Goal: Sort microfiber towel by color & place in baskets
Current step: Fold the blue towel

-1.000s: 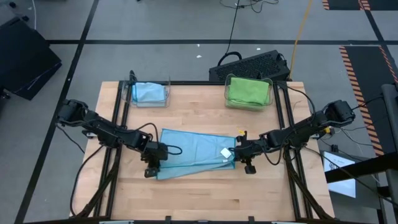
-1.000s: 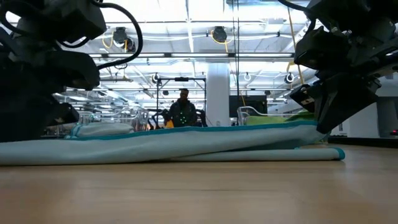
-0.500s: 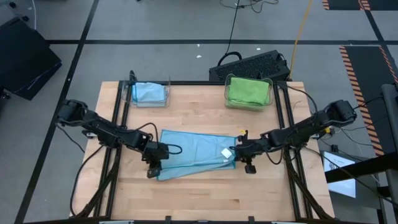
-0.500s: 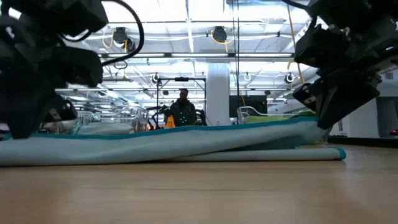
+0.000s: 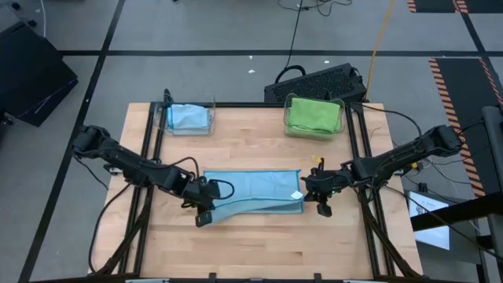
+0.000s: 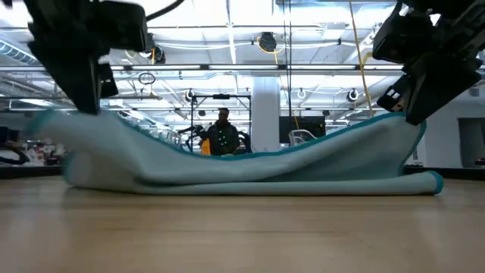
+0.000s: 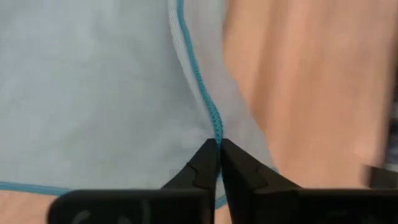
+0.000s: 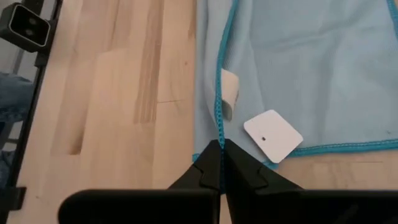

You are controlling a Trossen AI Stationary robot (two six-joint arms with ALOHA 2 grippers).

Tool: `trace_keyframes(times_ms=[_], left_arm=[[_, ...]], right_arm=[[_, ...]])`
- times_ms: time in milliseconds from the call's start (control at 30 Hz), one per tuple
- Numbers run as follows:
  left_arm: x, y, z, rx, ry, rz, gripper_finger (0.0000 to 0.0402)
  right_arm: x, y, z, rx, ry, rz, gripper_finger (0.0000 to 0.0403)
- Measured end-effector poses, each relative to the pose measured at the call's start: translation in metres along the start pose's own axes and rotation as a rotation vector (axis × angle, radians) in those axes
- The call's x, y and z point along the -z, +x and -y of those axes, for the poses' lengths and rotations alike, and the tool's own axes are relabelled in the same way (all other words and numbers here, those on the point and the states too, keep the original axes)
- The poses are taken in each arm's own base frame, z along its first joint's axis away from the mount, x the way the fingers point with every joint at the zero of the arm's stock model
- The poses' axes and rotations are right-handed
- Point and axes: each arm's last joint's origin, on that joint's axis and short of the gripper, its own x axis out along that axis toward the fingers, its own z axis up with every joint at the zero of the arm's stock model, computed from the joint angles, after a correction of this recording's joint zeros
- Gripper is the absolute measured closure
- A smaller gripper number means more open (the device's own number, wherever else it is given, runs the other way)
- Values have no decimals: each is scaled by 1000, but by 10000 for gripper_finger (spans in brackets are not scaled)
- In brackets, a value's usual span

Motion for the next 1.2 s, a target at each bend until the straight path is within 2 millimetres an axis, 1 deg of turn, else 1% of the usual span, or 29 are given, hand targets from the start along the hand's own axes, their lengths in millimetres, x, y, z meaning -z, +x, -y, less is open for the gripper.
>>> trace_keyframes(times_ms=[67,133,200,267,367,433,533,633,700,800,867,967,1067,1200], left_arm=[[4,5,-2,-39,16,0,364],[5,11,-4,-42,20,-3,347],[8,17,-6,-35,40,-14,342],[7,21,-4,-19,67,-9,353],[6,25,-3,0,88,-17,390],[4,28,-4,-8,53,-8,394],[2,27,-10,-72,-53,15,373],[-2,20,-12,-83,-87,65,333],[-4,16,-10,-72,-60,88,299],[4,17,-11,-98,24,22,246],[7,17,-7,-93,105,10,224],[13,23,-12,-85,137,-1,216],[14,28,-17,-43,121,16,227],[20,32,-28,-61,99,-23,242]], right_arm=[[0,0,0,-4,12,-1,403],[0,0,0,-5,19,-2,403],[0,0,-1,-18,22,-3,403],[0,0,-1,-21,22,-5,403],[0,0,-1,-23,22,-3,403],[0,0,-1,-21,22,-7,403],[0,0,-1,-21,19,-9,403],[1,0,0,-19,18,-13,403],[3,0,0,-10,20,-32,403],[4,0,1,-6,21,-42,403],[3,0,1,-6,18,-42,403],[3,0,1,-5,17,-40,403],[3,0,1,-8,9,-32,403],[3,0,1,-7,6,-33,403]])
